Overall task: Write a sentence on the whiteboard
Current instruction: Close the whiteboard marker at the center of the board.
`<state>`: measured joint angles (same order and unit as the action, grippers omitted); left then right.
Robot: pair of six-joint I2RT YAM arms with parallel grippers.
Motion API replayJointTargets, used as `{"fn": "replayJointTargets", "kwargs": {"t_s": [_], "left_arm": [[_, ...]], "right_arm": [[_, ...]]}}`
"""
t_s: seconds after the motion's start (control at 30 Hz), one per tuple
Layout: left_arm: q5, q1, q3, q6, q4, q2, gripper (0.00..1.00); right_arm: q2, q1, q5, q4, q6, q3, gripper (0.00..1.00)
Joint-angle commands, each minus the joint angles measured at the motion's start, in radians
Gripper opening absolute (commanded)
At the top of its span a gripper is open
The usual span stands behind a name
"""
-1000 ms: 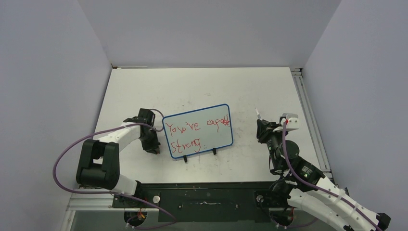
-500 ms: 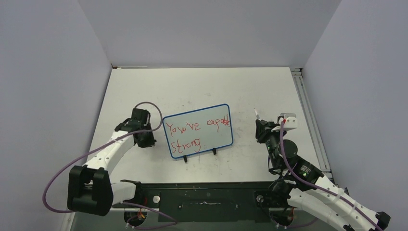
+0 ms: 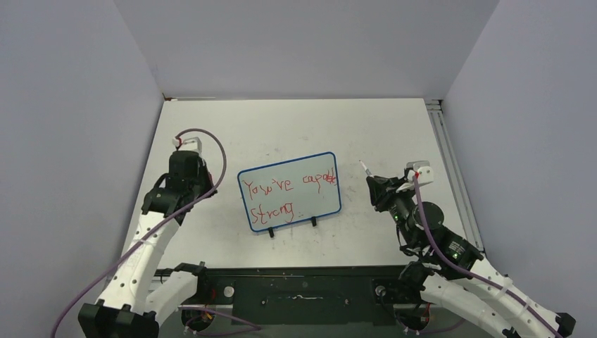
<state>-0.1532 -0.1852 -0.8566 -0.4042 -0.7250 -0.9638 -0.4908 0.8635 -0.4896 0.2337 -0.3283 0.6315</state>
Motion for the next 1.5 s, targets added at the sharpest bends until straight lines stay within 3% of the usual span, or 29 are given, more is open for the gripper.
{"fn": "replayJointTargets", "kwargs": {"t_s": [0.0,0.13,0.37,0.7,1.03,1.3,1.47], "left_arm": [[-0.038,-0.047,-0.121,0.132,0.026,0.072,0.0],[0.014,-0.125,-0.165,0.198,0.069,0.119,0.0],[0.237,-0.334,-0.193,0.329,0.07,0.156,0.0],[0.537,-0.526,0.017,0.353,0.187,0.25,0.0],[0.479,-0.711,0.122,0.44,0.271,0.264,0.0],[0.376,-0.841,0.139,0.456,0.276,0.234,0.0],[0.374,-0.855,0.144,0.456,0.28,0.217,0.0]], "right_arm": [[-0.017,-0.005,0.194,0.063,0.008,0.129,0.07],[-0.064,-0.006,0.331,0.149,0.012,0.208,0.07],[-0.181,-0.005,0.567,0.264,-0.01,0.345,0.05],[-0.369,-0.01,0.872,0.349,-0.025,0.511,0.05],[-0.511,-0.038,1.134,0.436,-0.033,0.575,0.05],[-0.554,-0.038,1.218,0.494,0.005,0.565,0.05],[-0.569,-0.038,1.227,0.53,0.032,0.558,0.05]]}}
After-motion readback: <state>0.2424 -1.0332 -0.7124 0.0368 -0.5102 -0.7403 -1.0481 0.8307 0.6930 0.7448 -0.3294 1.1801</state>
